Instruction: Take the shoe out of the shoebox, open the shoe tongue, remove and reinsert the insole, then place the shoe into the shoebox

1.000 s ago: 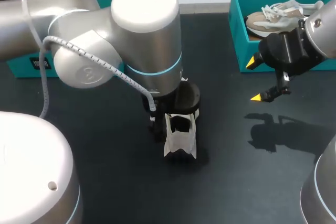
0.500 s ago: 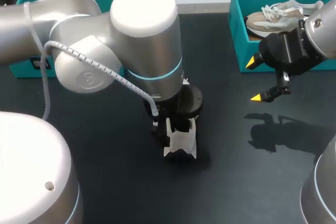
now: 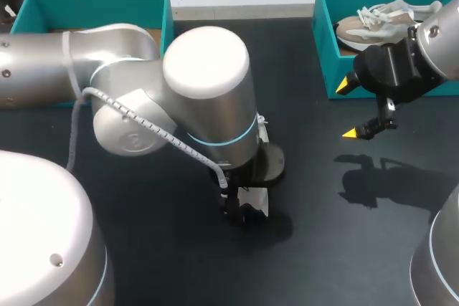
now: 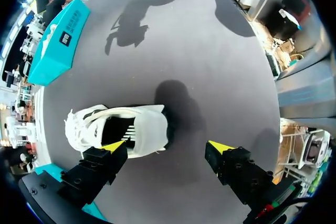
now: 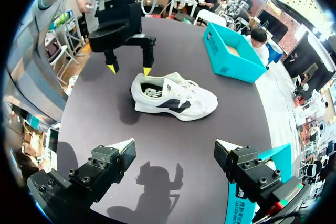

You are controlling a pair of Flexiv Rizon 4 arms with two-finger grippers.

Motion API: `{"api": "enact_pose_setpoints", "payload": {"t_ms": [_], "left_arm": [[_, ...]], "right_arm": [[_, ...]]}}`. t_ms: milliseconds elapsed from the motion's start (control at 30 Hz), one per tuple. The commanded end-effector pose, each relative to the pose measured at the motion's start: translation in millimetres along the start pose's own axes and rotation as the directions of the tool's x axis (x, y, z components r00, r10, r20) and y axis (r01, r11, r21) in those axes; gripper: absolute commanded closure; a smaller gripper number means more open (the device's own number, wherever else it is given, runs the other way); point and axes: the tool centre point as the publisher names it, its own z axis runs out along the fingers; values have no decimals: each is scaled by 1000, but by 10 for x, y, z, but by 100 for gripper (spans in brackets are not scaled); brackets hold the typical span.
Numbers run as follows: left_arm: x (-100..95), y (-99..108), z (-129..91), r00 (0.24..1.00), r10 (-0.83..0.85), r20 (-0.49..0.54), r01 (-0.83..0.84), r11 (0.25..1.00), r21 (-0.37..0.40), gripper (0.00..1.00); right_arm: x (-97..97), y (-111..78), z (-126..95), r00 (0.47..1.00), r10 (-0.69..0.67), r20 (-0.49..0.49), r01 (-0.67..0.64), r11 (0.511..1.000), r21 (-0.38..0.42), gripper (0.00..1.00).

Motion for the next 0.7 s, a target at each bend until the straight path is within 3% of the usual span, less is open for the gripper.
{"api": "enact_pose_setpoints", "payload": {"t_ms": [33, 700], "left_arm": [[-8, -22, 226, 1000, -10, -9, 10, 1000, -3, 0], [-217, -82, 456, 999, -19, -30, 19, 1000, -6, 0]], "right_arm": [[0, 4, 13, 1000, 1, 0, -1, 1000, 3, 0], [0, 4, 13, 1000, 1, 0, -1, 1000, 3, 0]]}}
